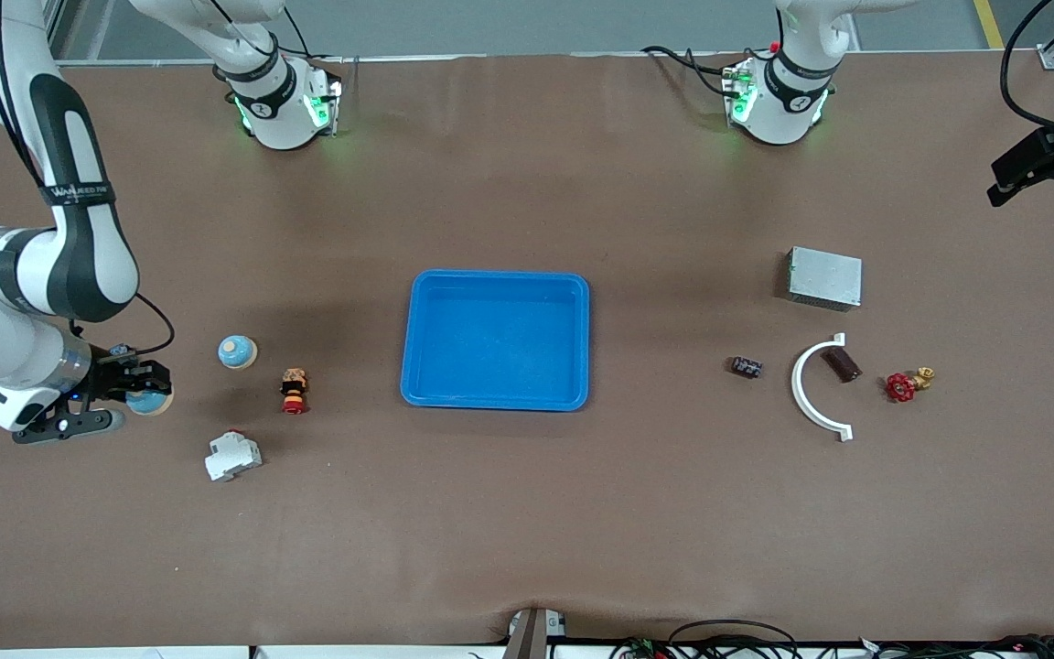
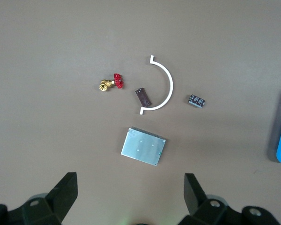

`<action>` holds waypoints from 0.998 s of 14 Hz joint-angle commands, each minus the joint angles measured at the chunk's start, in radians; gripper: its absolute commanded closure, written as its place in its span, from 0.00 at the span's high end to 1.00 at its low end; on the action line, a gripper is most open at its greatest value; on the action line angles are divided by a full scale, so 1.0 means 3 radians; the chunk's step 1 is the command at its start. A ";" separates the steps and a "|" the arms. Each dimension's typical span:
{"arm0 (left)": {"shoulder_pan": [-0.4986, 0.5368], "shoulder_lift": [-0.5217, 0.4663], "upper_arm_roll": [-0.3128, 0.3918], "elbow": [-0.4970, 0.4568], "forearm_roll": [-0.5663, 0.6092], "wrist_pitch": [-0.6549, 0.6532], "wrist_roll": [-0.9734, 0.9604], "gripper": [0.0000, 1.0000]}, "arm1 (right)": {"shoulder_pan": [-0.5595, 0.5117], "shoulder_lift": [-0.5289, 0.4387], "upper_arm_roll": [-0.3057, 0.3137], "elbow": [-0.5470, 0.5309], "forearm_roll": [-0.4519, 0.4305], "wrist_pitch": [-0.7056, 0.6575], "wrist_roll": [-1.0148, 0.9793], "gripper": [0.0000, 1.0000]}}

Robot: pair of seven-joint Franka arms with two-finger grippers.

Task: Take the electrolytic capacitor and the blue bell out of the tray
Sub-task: 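Lower the second bell with the right gripper beside the first bell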

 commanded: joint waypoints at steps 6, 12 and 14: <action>0.0005 0.0034 0.0001 0.0028 -0.0052 -0.0008 -0.0023 1.00 | -0.0177 0.0437 0.0076 0.0114 -0.0053 0.0315 -0.0178 0.00; 0.0010 0.0059 0.0001 0.0039 -0.0052 0.0003 -0.0028 1.00 | -0.0284 0.0698 0.0076 0.0278 -0.0053 0.0320 -0.0224 0.00; 0.0005 0.0059 0.0001 0.0034 -0.0052 0.0003 -0.0023 1.00 | -0.0290 0.0729 0.0076 0.0294 -0.0022 0.0320 -0.0275 0.00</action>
